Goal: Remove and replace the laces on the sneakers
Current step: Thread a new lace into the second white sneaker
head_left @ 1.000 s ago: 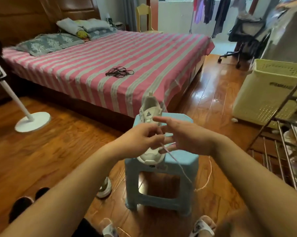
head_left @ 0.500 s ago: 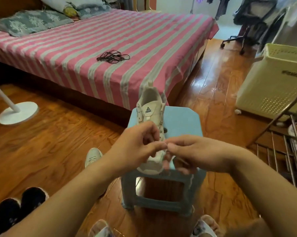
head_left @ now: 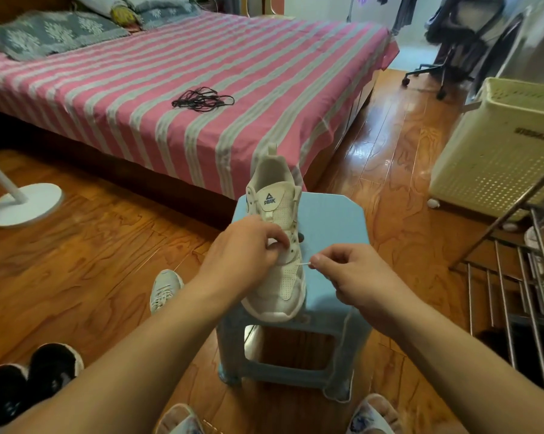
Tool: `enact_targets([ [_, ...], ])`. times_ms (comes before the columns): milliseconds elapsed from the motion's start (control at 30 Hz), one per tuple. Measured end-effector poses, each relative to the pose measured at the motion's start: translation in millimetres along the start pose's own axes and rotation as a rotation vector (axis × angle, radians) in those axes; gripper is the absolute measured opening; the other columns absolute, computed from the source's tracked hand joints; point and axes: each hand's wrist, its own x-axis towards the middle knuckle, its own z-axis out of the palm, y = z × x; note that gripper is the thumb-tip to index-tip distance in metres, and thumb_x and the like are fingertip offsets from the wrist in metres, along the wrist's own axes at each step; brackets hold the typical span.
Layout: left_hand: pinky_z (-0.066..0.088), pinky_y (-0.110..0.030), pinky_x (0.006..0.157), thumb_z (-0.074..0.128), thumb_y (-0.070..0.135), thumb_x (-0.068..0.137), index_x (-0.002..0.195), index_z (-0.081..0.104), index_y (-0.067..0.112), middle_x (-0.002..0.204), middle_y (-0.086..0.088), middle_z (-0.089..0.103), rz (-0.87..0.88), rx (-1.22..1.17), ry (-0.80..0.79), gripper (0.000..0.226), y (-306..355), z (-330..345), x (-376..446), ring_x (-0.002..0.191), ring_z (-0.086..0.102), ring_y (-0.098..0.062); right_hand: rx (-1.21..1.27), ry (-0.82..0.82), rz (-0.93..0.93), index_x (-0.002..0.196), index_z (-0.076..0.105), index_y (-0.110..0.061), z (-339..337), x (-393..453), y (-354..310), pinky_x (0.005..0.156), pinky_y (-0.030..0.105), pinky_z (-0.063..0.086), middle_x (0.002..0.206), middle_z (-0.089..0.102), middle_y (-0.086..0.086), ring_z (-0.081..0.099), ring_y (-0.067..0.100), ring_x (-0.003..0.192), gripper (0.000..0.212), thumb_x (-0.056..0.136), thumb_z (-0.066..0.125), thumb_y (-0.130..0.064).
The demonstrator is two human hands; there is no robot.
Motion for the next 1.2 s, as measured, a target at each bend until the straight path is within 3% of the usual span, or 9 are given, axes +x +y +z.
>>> enact_targets([
  [167, 0.052, -0.036, 0.089, 0.074, 0.036, 0.091, 0.102, 0.079, 0.041, 0.099, 0.013, 0.043, 0.012, 0.008, 0.018, 0.013, 3.9, -0.1, 4.2, 0.106, 0.049, -0.014, -0.008, 0.112, -0.092, 0.087, 0.074, -0.019, 10.6, 7.2, 6.7, 0.052, 0.019, 0.034, 0.057, 0.059, -0.013, 0.046, -0.004, 0.045, 0.016, 0.095, 0.068, -0.031],
  [233, 0.050, -0.036, 0.092, 0.072, 0.034, 0.093, 0.106, 0.078, 0.042, 0.093, 0.017, 0.036, 0.005, -0.002, 0.015, 0.017, 4.5, 1.6, 3.7, 0.104, 0.044, -0.014, 0.044, 0.134, -0.092, 0.089, 0.074, -0.017, 13.2, 9.5, 7.4, 0.053, 0.020, 0.034, 0.051, 0.056, -0.016, 0.047, -0.004, 0.045, 0.016, 0.095, 0.067, -0.031],
  [300, 0.048, -0.038, 0.096, 0.069, 0.034, 0.094, 0.110, 0.077, 0.044, 0.092, 0.019, 0.033, -0.007, 0.000, 0.015, 0.020, 6.0, 3.5, 3.4, 0.105, 0.042, -0.015, 0.064, 0.161, -0.086, 0.091, 0.073, -0.018, 15.9, 12.6, 8.7, 0.055, 0.020, 0.036, 0.058, 0.058, -0.013, 0.048, -0.001, 0.051, 0.016, 0.097, 0.065, -0.031],
  [467, 0.044, -0.044, 0.101, 0.067, 0.029, 0.094, 0.097, 0.077, 0.048, 0.092, 0.015, 0.034, -0.066, -0.033, -0.001, 0.022, 7.7, 5.6, 7.2, 0.110, 0.042, -0.021, 0.038, 0.220, -0.063, 0.089, 0.068, -0.019, 24.8, 19.6, 16.1, 0.062, 0.038, 0.053, 0.075, 0.065, 0.001, 0.059, 0.016, 0.066, 0.017, 0.099, 0.060, -0.030],
  [567, 0.040, -0.044, 0.102, 0.063, 0.029, 0.093, 0.086, 0.066, 0.051, 0.095, 0.011, 0.034, -0.107, 0.006, -0.036, 0.024, 13.1, 6.4, 9.2, 0.114, 0.041, -0.023, -0.057, 0.206, -0.091, 0.091, 0.064, -0.018, 31.2, 16.5, 18.8, 0.060, 0.035, 0.059, 0.078, 0.067, 0.004, 0.066, 0.015, 0.062, 0.016, 0.101, 0.057, -0.028],
  [700, 0.034, -0.043, 0.100, 0.051, 0.041, 0.100, 0.108, 0.067, 0.057, 0.107, 0.006, 0.036, -0.100, 0.171, -0.095, 0.024, 13.8, 5.8, 9.7, 0.111, 0.036, -0.019, -0.207, 0.225, -0.178, 0.087, 0.061, -0.021, 35.4, 13.8, 24.0, 0.068, 0.049, 0.059, 0.076, 0.066, 0.001, 0.068, 0.021, 0.069, 0.016, 0.099, 0.056, -0.030],
  [767, 0.032, -0.040, 0.097, 0.049, 0.042, 0.102, 0.116, 0.065, 0.060, 0.105, 0.008, 0.033, -0.092, 0.212, -0.123, 0.028, 11.8, 4.8, 9.4, 0.106, 0.032, -0.016, -0.210, 0.221, -0.185, 0.087, 0.061, -0.020, 34.2, 12.9, 23.3, 0.068, 0.049, 0.059, 0.077, 0.066, 0.001, 0.067, 0.021, 0.070, 0.016, 0.100, 0.056, -0.028],
  [933, 0.028, -0.035, 0.091, 0.054, 0.038, 0.101, 0.111, 0.071, 0.053, 0.098, 0.013, 0.031, -0.121, 0.091, -0.106, 0.024, 9.8, 7.6, 8.0, 0.107, 0.034, -0.016, -0.200, 0.291, -0.191, 0.084, 0.060, -0.021, 33.8, 17.2, 21.1, 0.066, 0.049, 0.059, 0.077, 0.064, 0.000, 0.067, 0.021, 0.070, 0.016, 0.100, 0.056, -0.026],
  [1200, 0.035, -0.041, 0.106, 0.065, 0.038, 0.097, 0.099, 0.073, 0.049, 0.106, 0.012, 0.038, -0.185, -0.050, -0.047, 0.013, 6.7, 11.3, 8.4, 0.117, 0.038, -0.017, -0.113, 0.243, -0.235, 0.081, 0.061, -0.022, 34.4, 6.7, 16.5, 0.062, 0.047, 0.060, 0.073, 0.064, 0.000, 0.066, 0.019, 0.065, 0.017, 0.098, 0.058, -0.022],
])
